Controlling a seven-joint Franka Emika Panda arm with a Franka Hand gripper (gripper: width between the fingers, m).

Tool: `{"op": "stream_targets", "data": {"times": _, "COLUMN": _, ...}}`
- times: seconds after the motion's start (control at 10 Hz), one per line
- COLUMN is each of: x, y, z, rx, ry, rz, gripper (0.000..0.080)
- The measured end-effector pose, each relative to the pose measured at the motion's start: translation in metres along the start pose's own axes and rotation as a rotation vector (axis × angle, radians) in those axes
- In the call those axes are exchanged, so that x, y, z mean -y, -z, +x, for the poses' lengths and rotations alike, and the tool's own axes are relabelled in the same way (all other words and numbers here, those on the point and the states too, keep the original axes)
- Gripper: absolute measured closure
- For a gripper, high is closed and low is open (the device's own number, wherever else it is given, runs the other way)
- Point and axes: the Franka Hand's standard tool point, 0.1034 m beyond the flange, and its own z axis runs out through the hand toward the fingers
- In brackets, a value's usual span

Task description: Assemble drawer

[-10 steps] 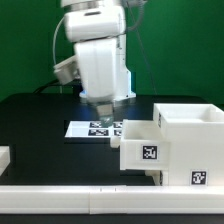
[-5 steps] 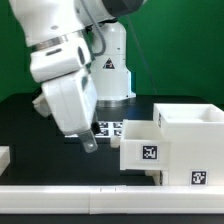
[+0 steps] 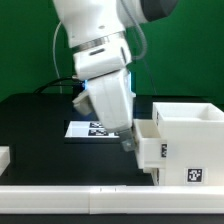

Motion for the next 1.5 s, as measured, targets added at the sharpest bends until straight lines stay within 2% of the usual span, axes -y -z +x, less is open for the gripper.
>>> {"op": "stream_targets", "data": {"times": 0.2, "x": 0.002, "y": -0.01, "z": 0.014, "rx": -0.009, "ry": -0.003, "rz": -0.017, "gripper": 0.015}}
{"op": "stream_targets", "data": {"times": 0.4, "x": 0.008, "y": -0.018, "z": 0.012, "rx": -0.007, "ry": -0.012, "rz": -0.021, "gripper": 0.015}}
{"op": "stream_targets", "data": {"times": 0.5, "x": 0.009, "y": -0.022, "z": 0.015, "rx": -0.005, "ry": -0.021, "rz": -0.033, "gripper": 0.015}}
{"op": "stream_targets", "data": {"times": 0.8, "x": 0.009, "y": -0.022, "z": 0.009, "rx": 0.002, "ry": -0.016, "rz": -0.036, "gripper": 0.015}}
{"op": "stream_targets", "data": {"times": 0.9, "x": 0.009, "y": -0.022, "z": 0.006, "rx": 0.003, "ry": -0.014, "rz": -0.035, "gripper": 0.015}}
{"op": "stream_targets", "data": {"times": 1.1, "x": 0.008, "y": -0.015, "z": -0.014, "rx": 0.009, "ry": -0.033, "rz": -0.03, "gripper": 0.015}}
{"op": "stream_targets", "data": {"times": 1.2, "x": 0.006, "y": -0.009, "z": -0.021, "rx": 0.018, "ry": -0.03, "rz": -0.036, "gripper": 0.015}}
{"op": "stream_targets", "data": {"times": 1.3, "x": 0.004, "y": -0.002, "z": -0.026, "rx": 0.027, "ry": -0.027, "rz": -0.045, "gripper": 0.015}}
{"op": "stream_targets", "data": {"times": 1.5, "x": 0.006, "y": -0.001, "z": -0.029, "rx": 0.028, "ry": -0.036, "rz": -0.043, "gripper": 0.015}}
